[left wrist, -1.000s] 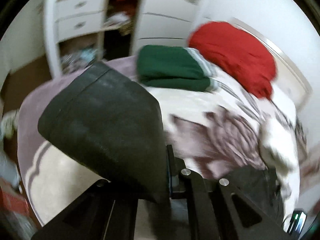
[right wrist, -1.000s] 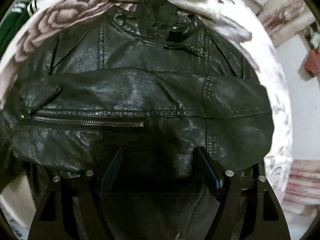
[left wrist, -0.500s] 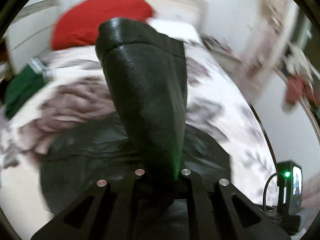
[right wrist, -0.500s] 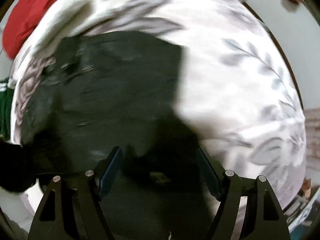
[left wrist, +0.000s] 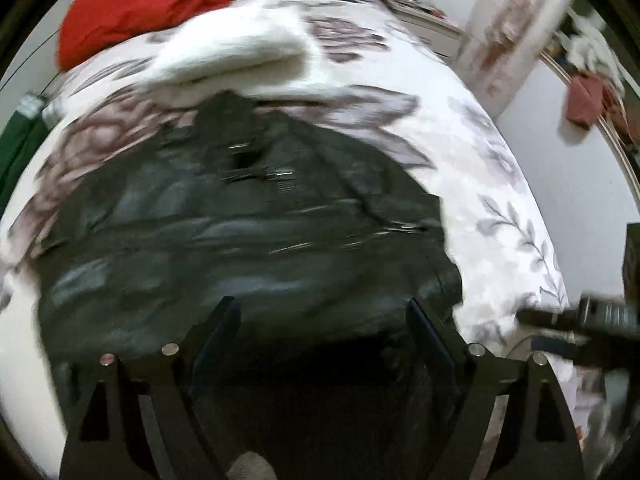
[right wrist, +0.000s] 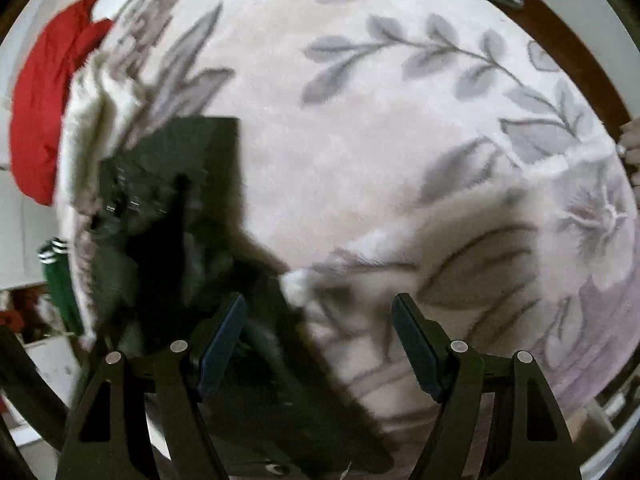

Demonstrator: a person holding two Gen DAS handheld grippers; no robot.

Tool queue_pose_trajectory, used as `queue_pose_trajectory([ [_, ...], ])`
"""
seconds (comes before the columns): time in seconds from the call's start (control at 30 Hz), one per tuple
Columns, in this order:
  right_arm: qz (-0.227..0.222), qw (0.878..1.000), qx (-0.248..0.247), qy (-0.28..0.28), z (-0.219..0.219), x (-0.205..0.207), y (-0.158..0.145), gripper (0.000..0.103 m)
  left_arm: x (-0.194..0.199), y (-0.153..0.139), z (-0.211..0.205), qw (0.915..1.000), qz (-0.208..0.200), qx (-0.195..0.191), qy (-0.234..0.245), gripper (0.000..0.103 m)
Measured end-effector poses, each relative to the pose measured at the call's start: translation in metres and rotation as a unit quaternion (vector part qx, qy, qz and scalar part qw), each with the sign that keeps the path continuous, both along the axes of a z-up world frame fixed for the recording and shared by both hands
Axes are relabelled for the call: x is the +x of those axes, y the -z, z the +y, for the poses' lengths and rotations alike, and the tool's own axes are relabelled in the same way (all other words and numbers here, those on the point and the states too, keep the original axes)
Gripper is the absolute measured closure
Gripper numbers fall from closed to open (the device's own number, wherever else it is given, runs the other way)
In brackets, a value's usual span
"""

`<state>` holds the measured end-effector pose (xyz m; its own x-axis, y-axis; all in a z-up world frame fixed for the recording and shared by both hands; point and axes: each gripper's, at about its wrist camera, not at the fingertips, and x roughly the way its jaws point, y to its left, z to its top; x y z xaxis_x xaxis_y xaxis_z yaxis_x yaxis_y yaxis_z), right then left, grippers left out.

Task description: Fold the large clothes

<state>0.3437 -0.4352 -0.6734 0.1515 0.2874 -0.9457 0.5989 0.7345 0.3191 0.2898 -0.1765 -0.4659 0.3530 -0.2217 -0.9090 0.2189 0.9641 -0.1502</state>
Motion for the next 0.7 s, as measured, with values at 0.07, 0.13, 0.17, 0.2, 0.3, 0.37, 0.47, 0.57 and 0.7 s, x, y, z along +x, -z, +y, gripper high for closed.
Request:
queue_pose_trajectory([
  [0.07,-0.017,0.999,0.029,-0.004,0.001,0.014,-0.005,0.026,-0.003,-0.013,0.039,0.9988,0.0,0.021,-0.044,0.019],
  [0.13,-0.033,0.998,0.055,-0.021,0.013,0.028,-0.008,0.026,0.001,-0.017,0.076,0.9948,-0.003,0.052,-0.088,0.019],
  [0.17,-0.039,0.997,0.061,-0.034,0.022,0.039,-0.008,0.026,0.006,-0.018,0.105,0.9901,-0.004,0.075,-0.119,0.019],
  [0.2,-0.044,0.996,0.062,-0.044,0.033,0.049,-0.009,0.026,0.011,-0.016,0.123,0.986,-0.003,0.092,-0.139,0.019],
  [0.3,-0.05,0.993,0.062,-0.084,0.062,0.082,-0.002,0.026,0.032,0.01,0.185,0.9687,0.016,0.126,-0.214,0.019],
  [0.37,-0.037,0.992,0.057,-0.11,0.082,0.103,0.011,0.027,0.045,0.032,0.21,0.9617,0.027,0.123,-0.243,0.019],
  [0.47,-0.014,0.99,0.026,-0.14,0.105,0.111,0.022,0.073,0.059,0.072,0.226,0.957,0.048,0.137,-0.251,0.016],
  [0.57,-0.025,0.988,-0.018,-0.15,0.108,0.109,0.017,0.089,0.051,0.105,0.244,0.9555,0.05,0.072,-0.282,0.0],
  [0.7,0.034,0.982,-0.061,-0.178,0.11,0.105,0.032,0.089,0.031,0.093,0.265,0.9468,0.06,-0.017,-0.316,0.0],
])
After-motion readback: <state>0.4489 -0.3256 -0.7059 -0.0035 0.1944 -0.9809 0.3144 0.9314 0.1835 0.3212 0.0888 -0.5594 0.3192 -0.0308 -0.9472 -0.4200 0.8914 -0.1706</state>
